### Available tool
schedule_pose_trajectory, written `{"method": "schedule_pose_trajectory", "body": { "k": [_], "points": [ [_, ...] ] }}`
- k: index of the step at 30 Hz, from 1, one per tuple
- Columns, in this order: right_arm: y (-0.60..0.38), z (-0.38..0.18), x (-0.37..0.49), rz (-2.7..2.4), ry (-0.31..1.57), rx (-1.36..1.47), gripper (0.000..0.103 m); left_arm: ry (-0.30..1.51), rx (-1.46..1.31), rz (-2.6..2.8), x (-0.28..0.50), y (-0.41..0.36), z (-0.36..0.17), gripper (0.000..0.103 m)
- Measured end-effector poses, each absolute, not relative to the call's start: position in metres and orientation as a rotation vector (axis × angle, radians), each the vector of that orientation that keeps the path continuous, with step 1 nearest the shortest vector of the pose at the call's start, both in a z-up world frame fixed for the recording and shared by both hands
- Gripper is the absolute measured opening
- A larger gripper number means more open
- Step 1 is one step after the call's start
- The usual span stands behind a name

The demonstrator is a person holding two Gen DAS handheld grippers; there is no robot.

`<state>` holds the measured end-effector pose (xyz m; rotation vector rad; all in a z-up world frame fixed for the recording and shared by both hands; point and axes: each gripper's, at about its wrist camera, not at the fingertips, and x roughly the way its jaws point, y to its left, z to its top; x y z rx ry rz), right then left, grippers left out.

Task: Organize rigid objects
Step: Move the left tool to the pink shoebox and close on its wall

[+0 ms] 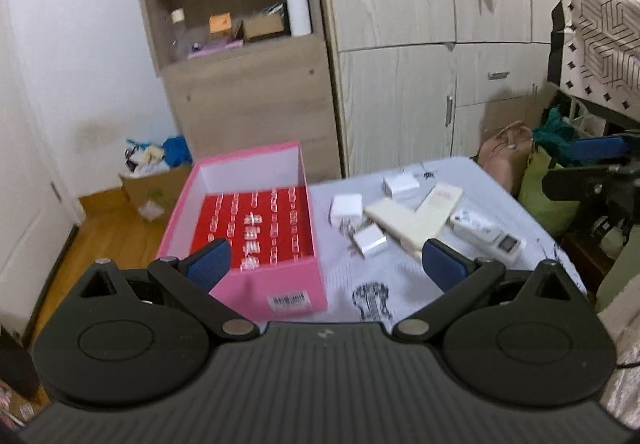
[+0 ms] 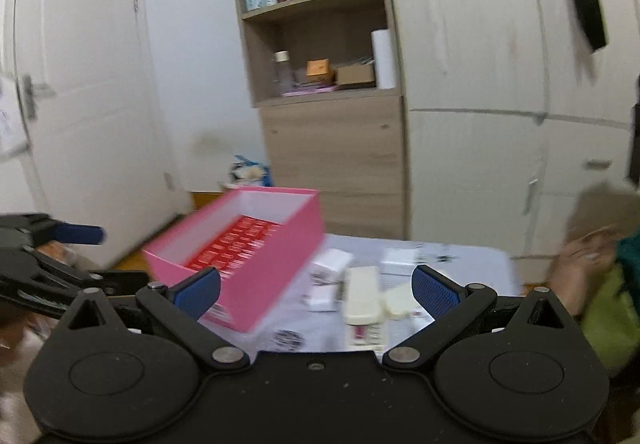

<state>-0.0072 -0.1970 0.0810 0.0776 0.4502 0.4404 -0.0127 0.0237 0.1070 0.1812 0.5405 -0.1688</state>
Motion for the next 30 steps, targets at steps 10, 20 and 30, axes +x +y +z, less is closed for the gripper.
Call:
{"method": "schedule_pose_trajectory", "body": {
  "k": [10, 20, 30],
  "points": [
    [-0.183, 0.116, 0.079, 0.501, 0.591, 0.117, 0.102, 0.638, 0.097, -0.227, 0.064, 0.053, 0.129, 0.103],
    [-0.152, 0.066, 0.202, 0.472, 0.868, 0.01, 0.089, 0.779, 0.005, -0.025, 0.174, 0.134, 0.071, 0.095],
    [-0.149, -0.008, 0.291, 0.455, 1.061, 0.011, 0.067, 0.88, -0.007, 0.148, 0.21, 0.201, 0.018, 0.082]
  ]
}}
